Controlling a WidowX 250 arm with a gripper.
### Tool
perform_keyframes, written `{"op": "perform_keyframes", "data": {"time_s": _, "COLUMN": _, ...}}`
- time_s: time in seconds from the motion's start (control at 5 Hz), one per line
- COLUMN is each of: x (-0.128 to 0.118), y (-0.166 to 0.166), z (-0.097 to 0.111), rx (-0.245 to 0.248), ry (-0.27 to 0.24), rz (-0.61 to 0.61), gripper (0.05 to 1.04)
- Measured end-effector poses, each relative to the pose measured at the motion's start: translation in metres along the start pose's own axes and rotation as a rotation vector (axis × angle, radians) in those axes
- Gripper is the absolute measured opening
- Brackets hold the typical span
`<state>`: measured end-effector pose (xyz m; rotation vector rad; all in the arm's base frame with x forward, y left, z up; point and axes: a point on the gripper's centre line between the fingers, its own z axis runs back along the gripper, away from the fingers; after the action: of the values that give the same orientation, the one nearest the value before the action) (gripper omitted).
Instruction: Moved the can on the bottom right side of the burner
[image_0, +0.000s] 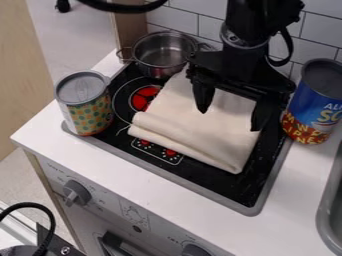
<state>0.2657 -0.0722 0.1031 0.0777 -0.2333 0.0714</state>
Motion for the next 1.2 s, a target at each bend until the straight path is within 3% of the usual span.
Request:
{"op": "perform_keyframes", "data": {"time_s": 0.2, "x": -0.004, "y": 0.000, "z": -0.007, "rx": 0.011, "ry": 0.021, "rz": -0.002, "gripper": 0.999}}
{"op": "perform_keyframes", "data": {"time_s": 0.6, "x": 0.018, "y": -0.017, "z": -0.003, "rx": 0.022, "ry": -0.140, "rz": -0.170, "gripper": 0.999}}
{"op": "perform_keyframes", "data": {"time_s": 0.8, "x": 0.030, "y": -0.022, "z": 0.002, "rx": -0.008, "ry": -0.223, "rz": -0.225, "gripper": 0.999}}
{"op": "perform_keyframes", "data": {"time_s": 1.0, "x": 0.044, "y": -0.030, "z": 0.021, "rx": -0.097, "ry": -0.338, "rz": -0.241, "gripper": 0.999}}
{"op": "perform_keyframes", "data": {"time_s": 1.2, "x": 0.053, "y": -0.036, "z": 0.029, "rx": -0.131, "ry": -0.402, "rz": -0.240, "gripper": 0.999}}
